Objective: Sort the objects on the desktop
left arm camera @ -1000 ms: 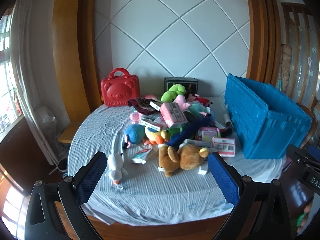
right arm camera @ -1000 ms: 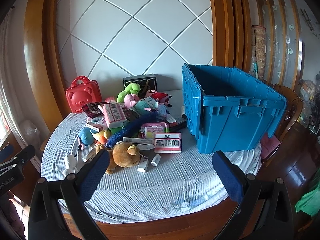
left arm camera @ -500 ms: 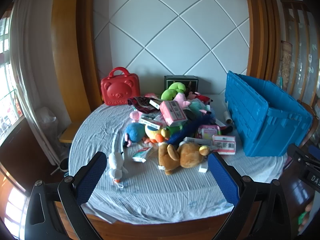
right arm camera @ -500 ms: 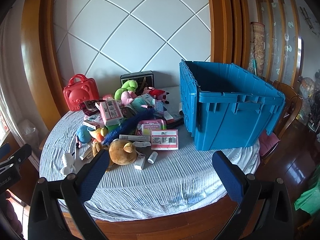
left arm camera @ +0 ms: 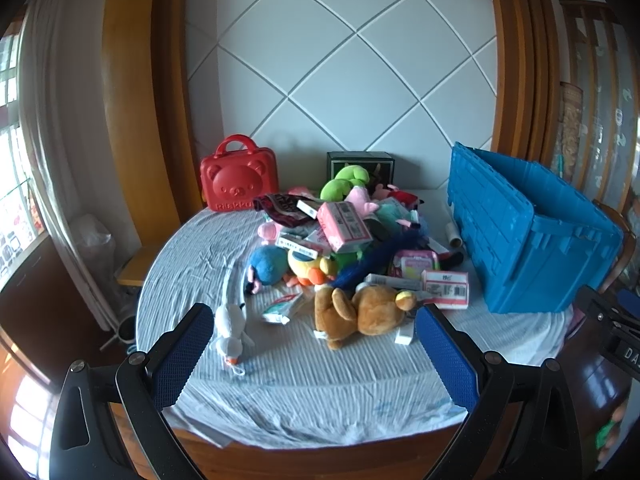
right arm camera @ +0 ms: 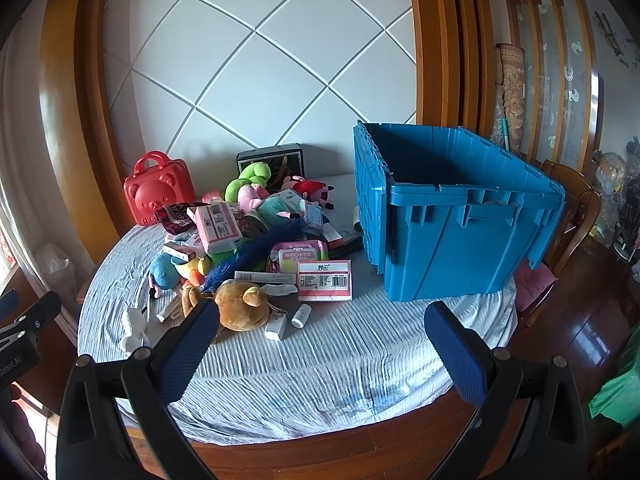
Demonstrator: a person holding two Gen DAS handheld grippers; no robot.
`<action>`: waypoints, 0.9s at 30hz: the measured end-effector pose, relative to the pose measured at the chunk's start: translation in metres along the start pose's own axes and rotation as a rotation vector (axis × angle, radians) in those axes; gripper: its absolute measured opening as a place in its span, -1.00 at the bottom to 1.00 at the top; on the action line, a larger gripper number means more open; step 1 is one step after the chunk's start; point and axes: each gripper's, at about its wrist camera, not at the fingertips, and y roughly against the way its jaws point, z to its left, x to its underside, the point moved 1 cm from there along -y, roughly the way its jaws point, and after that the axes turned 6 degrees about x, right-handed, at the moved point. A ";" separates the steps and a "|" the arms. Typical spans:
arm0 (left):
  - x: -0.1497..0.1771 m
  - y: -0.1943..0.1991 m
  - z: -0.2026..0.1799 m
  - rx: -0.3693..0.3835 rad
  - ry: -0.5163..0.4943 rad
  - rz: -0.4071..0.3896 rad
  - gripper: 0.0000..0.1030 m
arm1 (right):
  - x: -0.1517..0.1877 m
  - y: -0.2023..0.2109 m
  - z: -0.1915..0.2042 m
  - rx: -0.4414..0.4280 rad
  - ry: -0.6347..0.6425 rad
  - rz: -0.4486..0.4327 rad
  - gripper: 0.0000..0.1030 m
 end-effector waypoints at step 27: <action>0.001 -0.018 -0.013 -0.029 0.012 0.020 0.99 | -0.005 -0.025 -0.005 -0.051 0.024 0.026 1.00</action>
